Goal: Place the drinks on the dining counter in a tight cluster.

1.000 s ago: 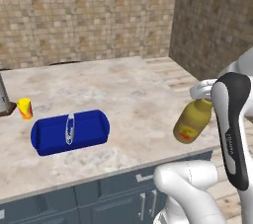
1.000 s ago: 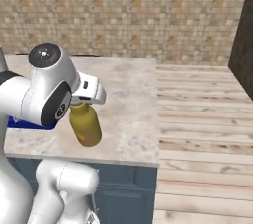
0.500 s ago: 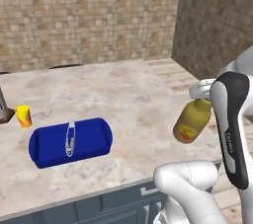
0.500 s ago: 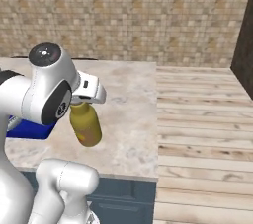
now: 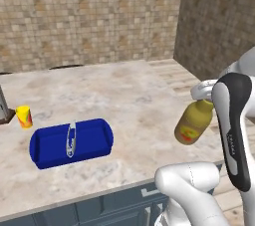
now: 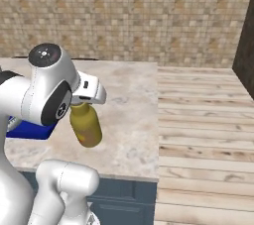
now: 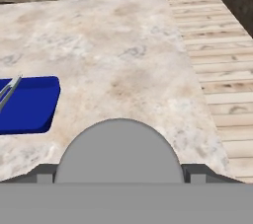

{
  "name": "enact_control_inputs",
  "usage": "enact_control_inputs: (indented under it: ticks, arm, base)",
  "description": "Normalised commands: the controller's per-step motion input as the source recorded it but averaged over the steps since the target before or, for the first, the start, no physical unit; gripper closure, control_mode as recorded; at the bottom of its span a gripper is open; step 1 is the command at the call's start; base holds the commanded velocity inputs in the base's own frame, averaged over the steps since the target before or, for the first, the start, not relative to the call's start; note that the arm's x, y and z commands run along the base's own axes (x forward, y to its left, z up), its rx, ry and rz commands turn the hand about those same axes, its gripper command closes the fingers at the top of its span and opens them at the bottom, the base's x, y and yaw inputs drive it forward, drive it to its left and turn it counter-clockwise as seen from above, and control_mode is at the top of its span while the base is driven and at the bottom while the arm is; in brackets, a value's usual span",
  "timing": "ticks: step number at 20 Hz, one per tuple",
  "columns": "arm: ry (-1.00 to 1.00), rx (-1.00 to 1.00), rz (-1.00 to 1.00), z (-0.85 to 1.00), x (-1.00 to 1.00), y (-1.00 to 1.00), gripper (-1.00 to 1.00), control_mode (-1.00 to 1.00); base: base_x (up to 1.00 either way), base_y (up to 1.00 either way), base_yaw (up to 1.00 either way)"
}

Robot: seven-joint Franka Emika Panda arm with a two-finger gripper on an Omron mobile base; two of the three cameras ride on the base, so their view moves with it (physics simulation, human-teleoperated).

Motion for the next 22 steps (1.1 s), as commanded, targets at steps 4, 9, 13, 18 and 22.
enact_control_inputs:
  ticks: [4, 9, 13, 18, 22]
  arm:
    - [0.00, 0.00, 0.00, 0.00, 0.00, 0.00, 1.00, 1.00]
    - [0.07, -0.03, 0.19, 0.12, 0.68, 0.13, 1.00, -1.00]
    - [0.23, -0.16, 0.19, 0.27, 0.75, 0.37, 1.00, -1.00]
    - [0.07, -0.06, 0.06, 0.04, 0.51, 0.04, 1.00, -1.00]
    - [0.00, 0.00, 0.00, -0.27, 0.77, 0.00, 1.00, -1.00]
  base:
    - [0.30, 0.00, 0.01]
    - [0.00, 0.00, 0.00]
    - [0.00, 0.00, 0.00]
    - [0.00, 0.00, 0.00]
    - [0.00, 0.00, 0.00]
